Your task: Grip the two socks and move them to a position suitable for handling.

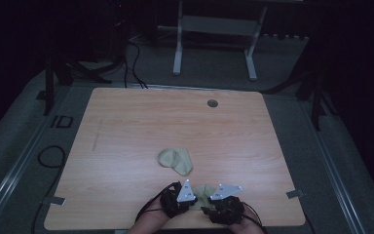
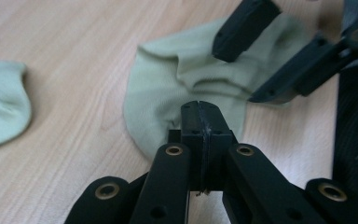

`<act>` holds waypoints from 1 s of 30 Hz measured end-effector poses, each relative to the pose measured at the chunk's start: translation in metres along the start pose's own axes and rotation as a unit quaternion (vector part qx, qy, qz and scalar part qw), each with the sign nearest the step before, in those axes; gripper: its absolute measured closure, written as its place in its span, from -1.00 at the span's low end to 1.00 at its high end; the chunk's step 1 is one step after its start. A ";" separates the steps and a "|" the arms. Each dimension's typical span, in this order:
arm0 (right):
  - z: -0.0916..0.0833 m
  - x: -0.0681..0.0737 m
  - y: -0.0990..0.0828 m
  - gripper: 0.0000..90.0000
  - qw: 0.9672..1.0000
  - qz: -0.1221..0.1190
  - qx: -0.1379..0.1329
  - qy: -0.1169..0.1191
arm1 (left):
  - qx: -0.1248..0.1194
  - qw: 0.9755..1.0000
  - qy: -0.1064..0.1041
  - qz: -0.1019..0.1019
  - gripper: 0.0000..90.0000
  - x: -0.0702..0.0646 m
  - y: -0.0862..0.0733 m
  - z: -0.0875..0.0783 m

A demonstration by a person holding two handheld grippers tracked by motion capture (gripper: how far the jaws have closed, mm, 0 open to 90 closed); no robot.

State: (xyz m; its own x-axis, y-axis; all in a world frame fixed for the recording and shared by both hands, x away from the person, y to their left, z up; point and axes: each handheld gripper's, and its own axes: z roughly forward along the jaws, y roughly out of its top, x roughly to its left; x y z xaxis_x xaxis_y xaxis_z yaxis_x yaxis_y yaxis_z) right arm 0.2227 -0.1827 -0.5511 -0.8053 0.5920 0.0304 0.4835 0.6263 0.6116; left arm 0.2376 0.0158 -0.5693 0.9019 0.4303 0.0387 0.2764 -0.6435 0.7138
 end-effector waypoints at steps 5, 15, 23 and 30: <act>0.004 0.003 -0.001 0.44 1.000 -0.007 0.004 0.005 | 0.004 1.000 0.007 0.001 0.98 0.003 0.001 0.000; -0.011 -0.004 0.003 0.85 1.000 0.002 -0.001 -0.006 | 0.007 1.000 0.001 0.014 0.98 0.004 0.000 -0.001; -0.046 -0.031 -0.005 0.84 0.998 0.051 -0.034 -0.032 | 0.019 0.999 0.003 0.026 0.98 0.006 0.004 0.000; -0.059 -0.061 -0.023 0.84 0.993 0.096 -0.033 -0.053 | 0.021 0.999 0.002 0.029 0.98 0.007 0.007 0.003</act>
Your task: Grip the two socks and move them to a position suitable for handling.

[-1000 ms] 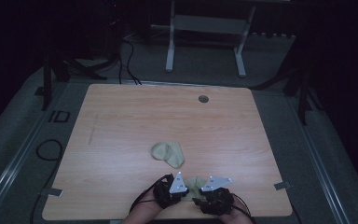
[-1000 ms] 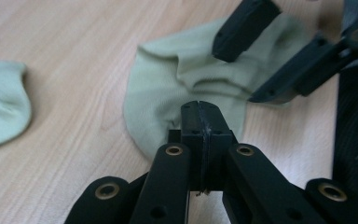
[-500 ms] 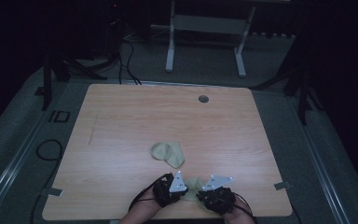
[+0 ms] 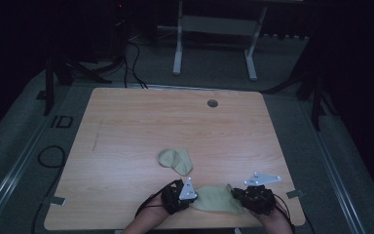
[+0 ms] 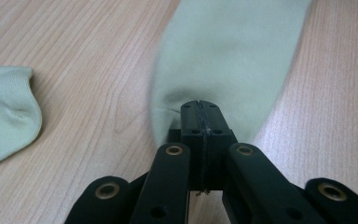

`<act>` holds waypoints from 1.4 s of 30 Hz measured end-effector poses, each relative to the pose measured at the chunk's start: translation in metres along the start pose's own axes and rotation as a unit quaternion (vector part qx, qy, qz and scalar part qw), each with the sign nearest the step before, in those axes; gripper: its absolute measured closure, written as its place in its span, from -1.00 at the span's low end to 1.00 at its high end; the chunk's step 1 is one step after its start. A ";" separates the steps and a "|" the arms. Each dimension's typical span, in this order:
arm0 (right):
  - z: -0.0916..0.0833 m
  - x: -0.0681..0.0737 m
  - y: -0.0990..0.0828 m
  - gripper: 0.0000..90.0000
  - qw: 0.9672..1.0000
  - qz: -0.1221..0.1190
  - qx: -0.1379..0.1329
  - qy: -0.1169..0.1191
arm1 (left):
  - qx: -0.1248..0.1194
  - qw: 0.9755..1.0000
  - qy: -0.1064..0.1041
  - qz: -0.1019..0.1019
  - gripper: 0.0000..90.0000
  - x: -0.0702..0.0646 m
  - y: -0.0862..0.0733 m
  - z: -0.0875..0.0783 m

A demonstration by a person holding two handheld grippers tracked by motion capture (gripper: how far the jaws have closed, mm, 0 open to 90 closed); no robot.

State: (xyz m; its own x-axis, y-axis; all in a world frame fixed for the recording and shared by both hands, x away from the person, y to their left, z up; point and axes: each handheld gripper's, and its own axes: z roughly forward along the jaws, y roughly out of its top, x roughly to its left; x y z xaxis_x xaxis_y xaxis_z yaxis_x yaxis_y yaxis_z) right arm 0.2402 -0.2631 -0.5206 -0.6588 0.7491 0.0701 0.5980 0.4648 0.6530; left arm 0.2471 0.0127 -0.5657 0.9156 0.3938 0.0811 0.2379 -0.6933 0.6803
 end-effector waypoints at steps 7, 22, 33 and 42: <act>0.005 -0.017 -0.012 0.61 1.000 0.025 0.013 -0.007 | 0.001 1.000 -0.002 0.004 0.98 0.001 0.004 0.004; 0.004 -0.017 0.005 0.13 1.000 0.008 0.000 -0.013 | -0.061 0.997 0.008 -0.044 0.23 -0.001 0.001 -0.021; 0.041 0.009 0.067 0.05 0.999 -0.044 -0.005 0.002 | -0.076 0.992 0.042 -0.095 0.16 0.007 -0.043 -0.051; 0.080 0.030 0.122 0.03 0.998 -0.069 0.006 0.011 | -0.086 0.986 0.061 -0.131 0.16 0.015 -0.069 -0.066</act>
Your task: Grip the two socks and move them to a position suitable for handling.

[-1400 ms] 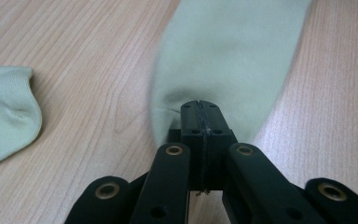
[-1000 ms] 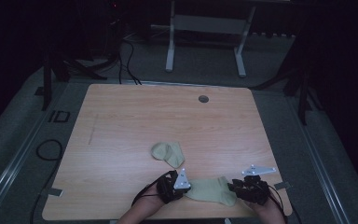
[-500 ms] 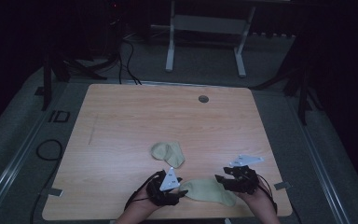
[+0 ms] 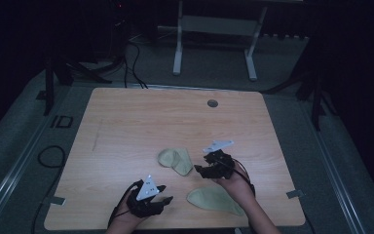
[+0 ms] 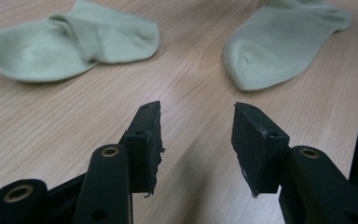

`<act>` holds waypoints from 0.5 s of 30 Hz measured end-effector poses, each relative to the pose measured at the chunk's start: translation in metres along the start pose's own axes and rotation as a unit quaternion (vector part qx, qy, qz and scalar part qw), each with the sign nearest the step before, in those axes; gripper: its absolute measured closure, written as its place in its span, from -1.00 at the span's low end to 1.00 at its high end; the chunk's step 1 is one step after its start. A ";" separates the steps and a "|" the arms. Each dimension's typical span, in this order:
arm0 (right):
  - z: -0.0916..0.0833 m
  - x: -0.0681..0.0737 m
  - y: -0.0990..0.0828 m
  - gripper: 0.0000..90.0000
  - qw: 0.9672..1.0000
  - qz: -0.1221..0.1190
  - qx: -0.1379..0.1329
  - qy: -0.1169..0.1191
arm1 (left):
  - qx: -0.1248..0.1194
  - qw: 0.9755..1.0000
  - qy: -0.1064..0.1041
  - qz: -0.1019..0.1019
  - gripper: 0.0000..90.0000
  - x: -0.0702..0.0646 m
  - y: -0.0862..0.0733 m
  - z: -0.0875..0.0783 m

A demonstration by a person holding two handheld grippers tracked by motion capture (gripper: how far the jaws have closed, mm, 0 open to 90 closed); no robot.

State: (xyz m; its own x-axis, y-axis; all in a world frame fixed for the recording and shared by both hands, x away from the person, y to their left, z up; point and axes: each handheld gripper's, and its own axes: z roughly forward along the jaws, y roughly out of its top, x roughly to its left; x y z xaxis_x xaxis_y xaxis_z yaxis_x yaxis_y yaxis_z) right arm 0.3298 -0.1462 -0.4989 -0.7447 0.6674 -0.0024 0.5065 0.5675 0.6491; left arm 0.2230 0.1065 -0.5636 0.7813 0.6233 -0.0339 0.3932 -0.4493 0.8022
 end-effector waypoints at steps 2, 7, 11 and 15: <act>0.010 0.002 0.013 0.02 1.000 -0.001 0.002 0.000 | 0.002 1.000 0.003 -0.001 0.16 0.001 -0.003 -0.001; 0.040 0.008 0.040 -0.04 1.000 0.004 0.016 0.003 | 0.008 1.000 -0.003 -0.002 0.17 0.001 -0.006 -0.001; 0.066 0.014 0.050 -0.06 1.000 0.003 0.031 -0.003 | 0.009 1.000 -0.002 0.006 0.17 -0.002 -0.006 -0.001; 0.086 0.018 0.053 -0.06 0.999 0.008 0.044 -0.015 | 0.006 1.000 -0.003 0.001 0.17 -0.001 -0.007 -0.002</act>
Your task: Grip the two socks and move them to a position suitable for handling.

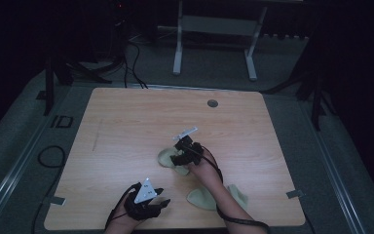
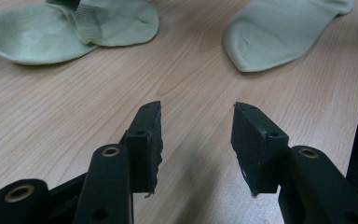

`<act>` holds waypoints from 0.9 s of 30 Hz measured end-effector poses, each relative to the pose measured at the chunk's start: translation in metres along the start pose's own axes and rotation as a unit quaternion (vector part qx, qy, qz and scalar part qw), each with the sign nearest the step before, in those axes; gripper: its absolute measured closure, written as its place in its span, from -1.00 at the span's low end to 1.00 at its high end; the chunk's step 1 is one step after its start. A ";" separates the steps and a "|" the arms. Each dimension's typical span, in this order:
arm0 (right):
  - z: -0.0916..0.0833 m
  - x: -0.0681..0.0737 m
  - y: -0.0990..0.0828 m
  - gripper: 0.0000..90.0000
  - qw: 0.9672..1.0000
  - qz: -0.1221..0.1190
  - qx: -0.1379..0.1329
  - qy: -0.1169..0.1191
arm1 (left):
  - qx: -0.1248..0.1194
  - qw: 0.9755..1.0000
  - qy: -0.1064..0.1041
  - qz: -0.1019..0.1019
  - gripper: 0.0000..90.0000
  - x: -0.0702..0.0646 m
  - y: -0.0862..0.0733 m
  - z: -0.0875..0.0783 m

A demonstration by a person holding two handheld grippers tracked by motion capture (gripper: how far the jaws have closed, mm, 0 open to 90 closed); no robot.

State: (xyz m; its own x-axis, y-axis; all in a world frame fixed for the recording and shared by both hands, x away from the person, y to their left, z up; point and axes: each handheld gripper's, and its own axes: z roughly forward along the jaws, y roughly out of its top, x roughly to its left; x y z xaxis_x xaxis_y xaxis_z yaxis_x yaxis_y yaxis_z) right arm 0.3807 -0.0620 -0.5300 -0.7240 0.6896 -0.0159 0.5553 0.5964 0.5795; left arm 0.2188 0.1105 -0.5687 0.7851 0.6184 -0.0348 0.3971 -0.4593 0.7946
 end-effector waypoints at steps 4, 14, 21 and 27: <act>0.013 0.005 0.001 -0.05 1.000 -0.002 0.009 -0.006 | -0.002 1.000 -0.001 -0.005 0.17 0.002 -0.001 0.000; 0.020 0.014 -0.007 0.55 0.999 -0.028 0.002 -0.022 | 0.000 1.000 -0.004 -0.004 0.17 0.003 0.000 0.001; 0.019 0.020 -0.004 0.81 0.998 -0.052 0.013 -0.035 | 0.001 1.000 -0.008 -0.004 0.17 0.002 0.000 0.003; -0.011 0.005 -0.003 0.82 0.998 -0.055 0.001 -0.029 | 0.000 1.000 -0.015 -0.009 0.16 0.002 -0.001 0.003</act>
State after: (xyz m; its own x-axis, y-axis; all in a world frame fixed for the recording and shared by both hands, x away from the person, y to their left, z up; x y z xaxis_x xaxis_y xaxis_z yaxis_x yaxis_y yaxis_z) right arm 0.3711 -0.0649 -0.5227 -0.7557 0.6427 -0.1259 0.4747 0.6699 0.5708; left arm 0.2216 0.1098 -0.5712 0.7912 0.6078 -0.0675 0.4120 -0.4483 0.7933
